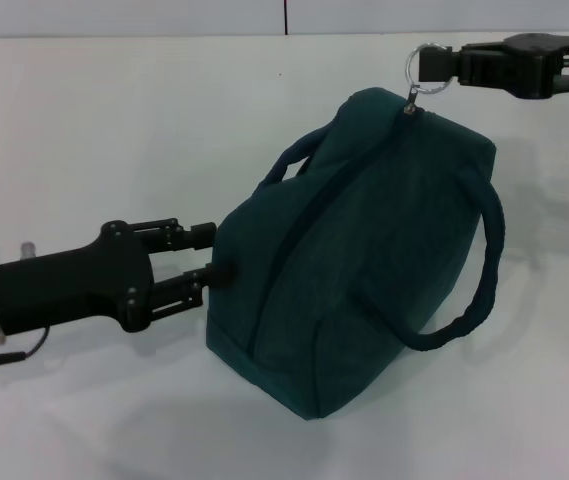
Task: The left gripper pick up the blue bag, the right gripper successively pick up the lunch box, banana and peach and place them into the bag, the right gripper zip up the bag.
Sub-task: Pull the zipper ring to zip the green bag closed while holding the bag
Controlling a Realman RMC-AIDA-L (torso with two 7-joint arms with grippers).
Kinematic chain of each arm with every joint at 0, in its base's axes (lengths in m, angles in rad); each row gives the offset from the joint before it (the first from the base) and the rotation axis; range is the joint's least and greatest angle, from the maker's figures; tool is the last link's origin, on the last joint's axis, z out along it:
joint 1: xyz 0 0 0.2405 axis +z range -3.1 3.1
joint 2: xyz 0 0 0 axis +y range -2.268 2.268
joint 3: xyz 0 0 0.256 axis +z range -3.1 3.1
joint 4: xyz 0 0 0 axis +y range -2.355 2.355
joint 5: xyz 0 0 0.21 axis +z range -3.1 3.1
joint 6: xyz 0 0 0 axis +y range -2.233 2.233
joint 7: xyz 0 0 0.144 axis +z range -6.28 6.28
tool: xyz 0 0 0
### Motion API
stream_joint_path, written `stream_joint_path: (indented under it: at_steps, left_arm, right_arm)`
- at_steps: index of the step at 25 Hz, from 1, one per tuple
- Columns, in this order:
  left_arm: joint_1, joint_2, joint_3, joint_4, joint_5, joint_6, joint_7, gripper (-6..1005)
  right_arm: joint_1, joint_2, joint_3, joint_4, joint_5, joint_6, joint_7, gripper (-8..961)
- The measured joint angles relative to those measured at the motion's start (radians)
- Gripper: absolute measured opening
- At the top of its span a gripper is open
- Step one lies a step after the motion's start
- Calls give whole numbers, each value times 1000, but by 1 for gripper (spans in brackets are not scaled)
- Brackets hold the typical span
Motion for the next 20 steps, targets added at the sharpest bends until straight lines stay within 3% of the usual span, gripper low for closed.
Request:
stream_joint_path:
  at_steps: [6, 10, 13, 20]
  left_arm:
    - [24, 2, -1, 109, 2, 23, -94, 493]
    - [25, 21, -1, 225, -5, 118, -238, 496]
    - [20, 22, 3, 302, -10, 147, -316, 498]
    - [-34, -34, 92, 663, 47, 122, -638, 502]
  right_arm:
    - [-28, 0, -2, 11, 41, -8, -31, 28]
    - [-33, 0, 0, 26, 51, -10, -45, 28]
    - [-33, 0, 4, 57, 59, -10, -61, 29]
    - [-23, -2, 6, 169, 108, 3, -104, 30]
